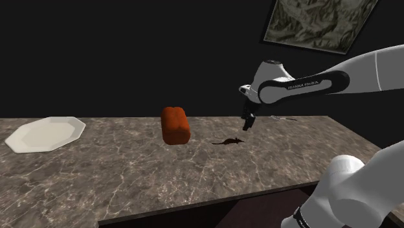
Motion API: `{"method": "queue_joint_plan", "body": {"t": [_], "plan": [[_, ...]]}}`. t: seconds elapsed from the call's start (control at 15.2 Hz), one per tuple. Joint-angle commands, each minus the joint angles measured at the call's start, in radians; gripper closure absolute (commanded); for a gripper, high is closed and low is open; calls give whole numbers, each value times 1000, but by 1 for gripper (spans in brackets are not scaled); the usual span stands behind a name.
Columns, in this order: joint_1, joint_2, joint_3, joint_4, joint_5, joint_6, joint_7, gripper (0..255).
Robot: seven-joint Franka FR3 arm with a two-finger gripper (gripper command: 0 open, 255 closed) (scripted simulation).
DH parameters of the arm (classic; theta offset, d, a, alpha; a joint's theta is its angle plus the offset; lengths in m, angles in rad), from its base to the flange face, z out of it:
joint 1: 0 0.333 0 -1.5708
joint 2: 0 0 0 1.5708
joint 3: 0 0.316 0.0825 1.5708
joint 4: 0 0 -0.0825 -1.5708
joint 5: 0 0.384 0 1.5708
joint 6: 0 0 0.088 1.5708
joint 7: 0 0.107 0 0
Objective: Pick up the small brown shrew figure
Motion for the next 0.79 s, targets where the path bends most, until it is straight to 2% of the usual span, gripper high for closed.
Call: {"method": "queue_joint_plan", "body": {"t": [0.0,0.26,0.53,0.73], "plan": [[21,73,-33,5,9,62,-86,0],[62,242,-85,32,67,180,-266,0],[81,413,-98,75,167,280,-460,0],[75,452,-91,68,195,323,-478,0]]}}
